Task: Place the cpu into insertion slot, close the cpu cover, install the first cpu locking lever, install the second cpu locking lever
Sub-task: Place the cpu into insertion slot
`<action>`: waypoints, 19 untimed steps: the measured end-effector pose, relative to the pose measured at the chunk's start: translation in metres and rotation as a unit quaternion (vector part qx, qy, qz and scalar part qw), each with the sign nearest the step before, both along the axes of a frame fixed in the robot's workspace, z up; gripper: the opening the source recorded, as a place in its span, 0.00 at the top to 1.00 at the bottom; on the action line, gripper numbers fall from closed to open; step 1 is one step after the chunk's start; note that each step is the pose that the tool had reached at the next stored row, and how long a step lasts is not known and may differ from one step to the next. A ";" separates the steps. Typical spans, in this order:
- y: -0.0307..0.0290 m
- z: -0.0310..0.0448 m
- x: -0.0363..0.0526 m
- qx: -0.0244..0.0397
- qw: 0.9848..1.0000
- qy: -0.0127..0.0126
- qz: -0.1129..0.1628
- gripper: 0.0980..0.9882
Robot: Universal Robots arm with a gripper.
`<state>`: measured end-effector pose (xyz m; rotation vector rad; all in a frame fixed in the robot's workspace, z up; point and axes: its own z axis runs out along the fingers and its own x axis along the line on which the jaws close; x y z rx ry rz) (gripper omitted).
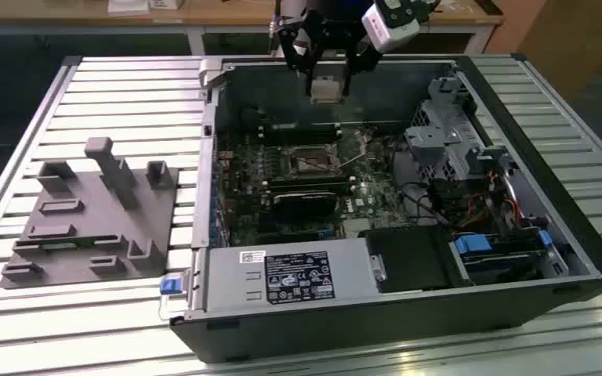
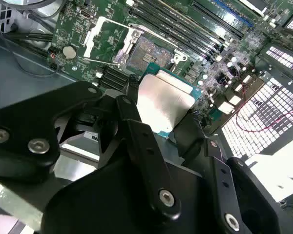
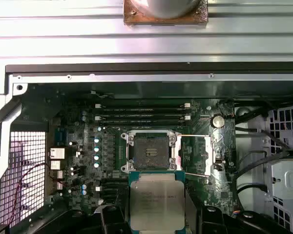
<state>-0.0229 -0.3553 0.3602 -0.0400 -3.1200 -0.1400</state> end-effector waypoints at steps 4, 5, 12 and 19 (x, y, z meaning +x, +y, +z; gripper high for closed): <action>0.0000 0.0000 0.0000 0.000 1.000 0.000 0.000 0.51; 0.0000 0.0000 0.0000 0.000 1.000 0.000 0.000 0.51; 0.0000 -0.0032 0.0000 0.000 1.000 0.000 0.000 0.51; 0.0000 -0.0056 0.0000 0.000 1.000 0.000 0.000 0.51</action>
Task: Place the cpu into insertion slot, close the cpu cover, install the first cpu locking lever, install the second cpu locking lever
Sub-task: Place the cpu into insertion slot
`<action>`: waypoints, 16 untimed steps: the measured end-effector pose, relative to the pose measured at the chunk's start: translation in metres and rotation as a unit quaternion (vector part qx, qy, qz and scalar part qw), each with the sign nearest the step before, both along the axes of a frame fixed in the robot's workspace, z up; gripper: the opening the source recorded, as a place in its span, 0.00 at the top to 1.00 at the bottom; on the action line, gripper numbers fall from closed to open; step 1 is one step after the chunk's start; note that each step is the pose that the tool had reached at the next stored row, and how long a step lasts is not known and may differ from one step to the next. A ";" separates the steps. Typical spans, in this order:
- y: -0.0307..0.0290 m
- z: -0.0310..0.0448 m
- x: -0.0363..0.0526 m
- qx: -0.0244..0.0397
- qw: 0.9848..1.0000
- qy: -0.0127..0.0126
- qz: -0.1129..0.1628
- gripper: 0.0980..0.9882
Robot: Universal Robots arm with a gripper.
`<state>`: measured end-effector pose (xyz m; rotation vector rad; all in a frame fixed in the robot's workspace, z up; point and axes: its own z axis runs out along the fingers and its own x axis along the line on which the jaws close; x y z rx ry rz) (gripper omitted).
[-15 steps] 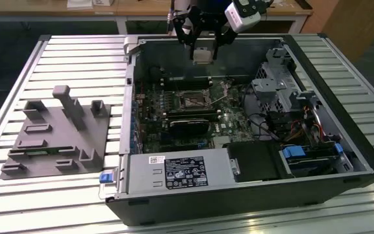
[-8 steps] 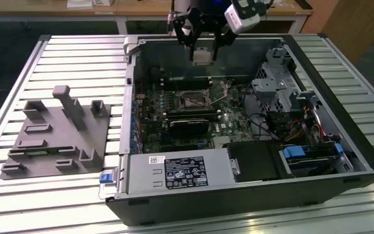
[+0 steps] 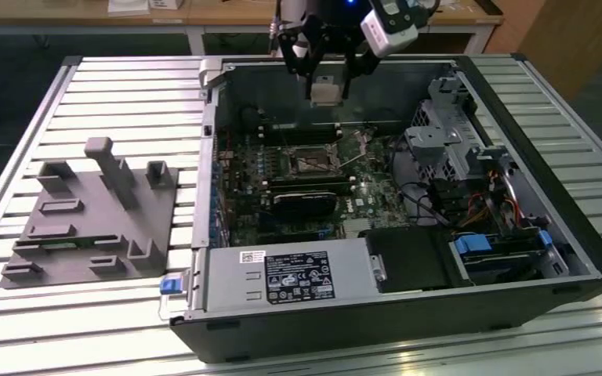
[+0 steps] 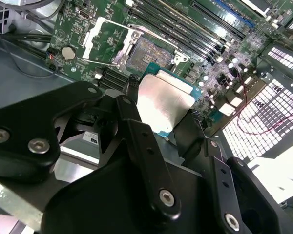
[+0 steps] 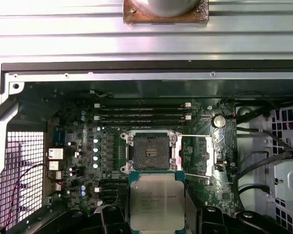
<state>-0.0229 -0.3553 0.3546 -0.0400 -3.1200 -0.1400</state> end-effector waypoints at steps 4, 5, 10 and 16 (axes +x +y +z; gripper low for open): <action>0.0000 -0.0022 0.0000 0.000 1.000 0.000 0.000 0.51; 0.0000 -0.0029 0.0000 0.000 1.000 0.000 0.000 0.51; 0.0000 -0.0055 0.0000 0.000 1.000 0.000 0.000 0.51; 0.0000 -0.0084 0.0000 0.000 1.000 0.000 0.000 0.51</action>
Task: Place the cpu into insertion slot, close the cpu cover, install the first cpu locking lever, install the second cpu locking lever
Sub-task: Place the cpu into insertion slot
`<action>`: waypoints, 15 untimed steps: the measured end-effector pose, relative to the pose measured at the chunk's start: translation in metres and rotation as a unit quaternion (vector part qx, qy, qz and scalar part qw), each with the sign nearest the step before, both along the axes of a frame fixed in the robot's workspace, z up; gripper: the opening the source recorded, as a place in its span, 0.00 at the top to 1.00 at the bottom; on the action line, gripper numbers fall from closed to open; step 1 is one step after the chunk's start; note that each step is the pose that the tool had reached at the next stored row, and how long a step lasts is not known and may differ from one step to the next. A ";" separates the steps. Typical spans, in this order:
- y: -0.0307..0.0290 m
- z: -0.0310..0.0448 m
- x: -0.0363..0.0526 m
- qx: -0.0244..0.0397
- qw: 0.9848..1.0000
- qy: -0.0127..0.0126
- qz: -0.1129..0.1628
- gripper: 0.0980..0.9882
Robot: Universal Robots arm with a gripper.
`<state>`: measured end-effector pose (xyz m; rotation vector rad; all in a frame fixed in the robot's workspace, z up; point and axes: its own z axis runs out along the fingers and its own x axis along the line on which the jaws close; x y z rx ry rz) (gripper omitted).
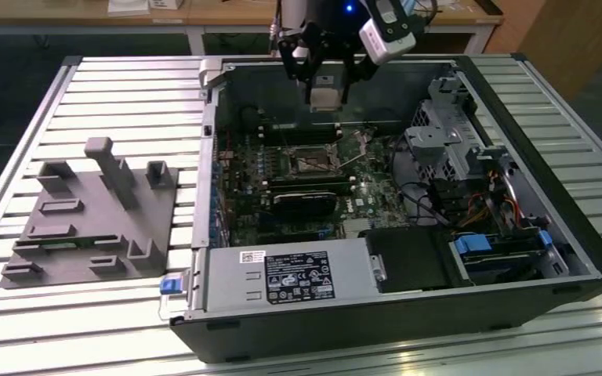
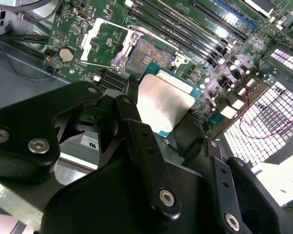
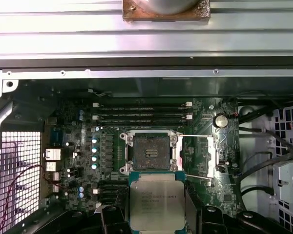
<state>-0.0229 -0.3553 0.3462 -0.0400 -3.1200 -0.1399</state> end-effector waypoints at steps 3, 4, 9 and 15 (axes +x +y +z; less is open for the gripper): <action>0.0000 -0.0014 0.0000 0.000 1.000 0.000 0.000 0.51; 0.0000 -0.0018 0.0000 0.000 1.000 0.000 0.000 0.51; 0.0000 -0.0043 0.0000 0.000 1.000 0.000 0.000 0.51; 0.0000 -0.0085 0.0000 0.000 1.000 0.000 0.000 0.51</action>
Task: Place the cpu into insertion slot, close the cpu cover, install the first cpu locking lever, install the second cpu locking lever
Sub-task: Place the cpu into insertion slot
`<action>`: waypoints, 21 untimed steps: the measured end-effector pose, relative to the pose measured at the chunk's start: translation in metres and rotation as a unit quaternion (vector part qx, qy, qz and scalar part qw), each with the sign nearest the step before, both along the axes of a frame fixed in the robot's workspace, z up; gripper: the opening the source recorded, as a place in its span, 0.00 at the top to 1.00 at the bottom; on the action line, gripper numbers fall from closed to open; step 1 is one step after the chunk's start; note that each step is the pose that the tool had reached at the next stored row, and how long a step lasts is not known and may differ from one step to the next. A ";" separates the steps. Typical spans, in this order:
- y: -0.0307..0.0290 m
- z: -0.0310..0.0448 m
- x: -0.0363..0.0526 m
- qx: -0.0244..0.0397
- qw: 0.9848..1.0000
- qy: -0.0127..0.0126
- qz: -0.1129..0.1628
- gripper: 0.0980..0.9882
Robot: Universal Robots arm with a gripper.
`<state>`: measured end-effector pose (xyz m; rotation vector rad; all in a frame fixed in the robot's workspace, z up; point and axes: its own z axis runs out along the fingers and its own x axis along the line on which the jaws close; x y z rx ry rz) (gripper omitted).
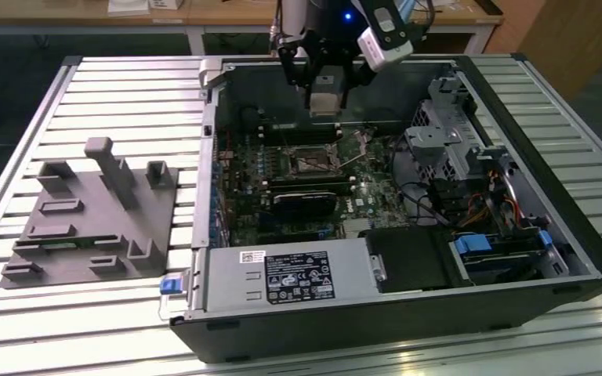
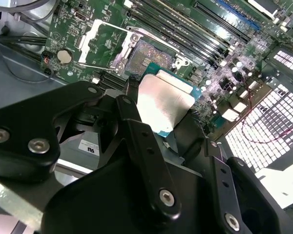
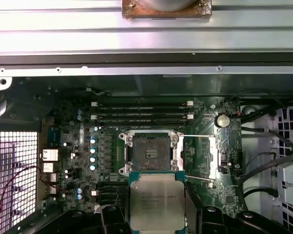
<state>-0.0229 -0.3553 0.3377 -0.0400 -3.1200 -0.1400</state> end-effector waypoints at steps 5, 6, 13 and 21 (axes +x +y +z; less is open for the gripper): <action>0.0000 -0.0054 0.0000 0.000 1.000 0.000 0.000 0.51; 0.0000 -0.0069 0.0000 0.000 1.000 0.000 0.000 0.51; 0.0003 -0.0194 0.0000 0.000 1.000 0.000 0.000 0.51; 0.0047 -0.0340 0.0000 0.000 1.000 0.000 0.000 0.51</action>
